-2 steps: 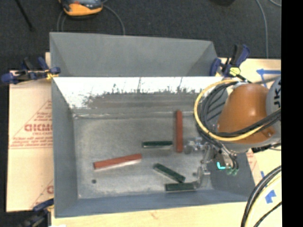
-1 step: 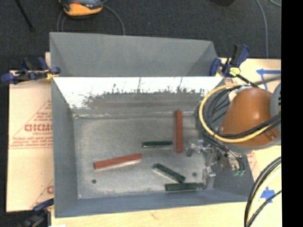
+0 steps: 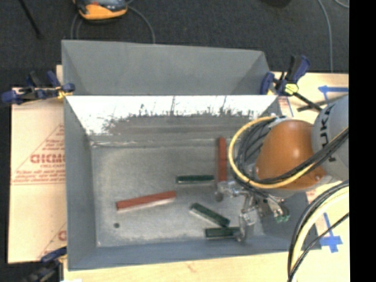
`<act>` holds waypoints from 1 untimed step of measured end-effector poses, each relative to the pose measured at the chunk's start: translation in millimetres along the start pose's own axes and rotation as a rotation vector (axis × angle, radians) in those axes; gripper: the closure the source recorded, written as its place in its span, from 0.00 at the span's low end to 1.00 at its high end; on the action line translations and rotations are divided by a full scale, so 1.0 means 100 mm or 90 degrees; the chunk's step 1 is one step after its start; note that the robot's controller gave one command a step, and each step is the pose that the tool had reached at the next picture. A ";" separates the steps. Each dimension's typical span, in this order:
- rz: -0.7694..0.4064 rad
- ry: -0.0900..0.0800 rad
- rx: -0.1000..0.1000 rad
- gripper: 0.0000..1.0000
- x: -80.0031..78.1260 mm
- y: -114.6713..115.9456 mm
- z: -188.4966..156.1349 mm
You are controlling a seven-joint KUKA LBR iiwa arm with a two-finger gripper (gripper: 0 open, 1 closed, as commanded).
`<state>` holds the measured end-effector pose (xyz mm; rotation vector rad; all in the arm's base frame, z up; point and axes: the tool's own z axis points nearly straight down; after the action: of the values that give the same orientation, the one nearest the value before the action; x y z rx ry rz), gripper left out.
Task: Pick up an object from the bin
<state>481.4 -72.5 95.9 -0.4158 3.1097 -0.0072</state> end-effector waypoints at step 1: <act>0.105 0.003 -0.003 1.00 -0.31 0.27 0.23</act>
Offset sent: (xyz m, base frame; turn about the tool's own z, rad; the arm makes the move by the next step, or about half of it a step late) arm 0.0000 0.0000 0.0000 0.0000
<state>504.3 -38.0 73.1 -0.1582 3.1386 -0.0003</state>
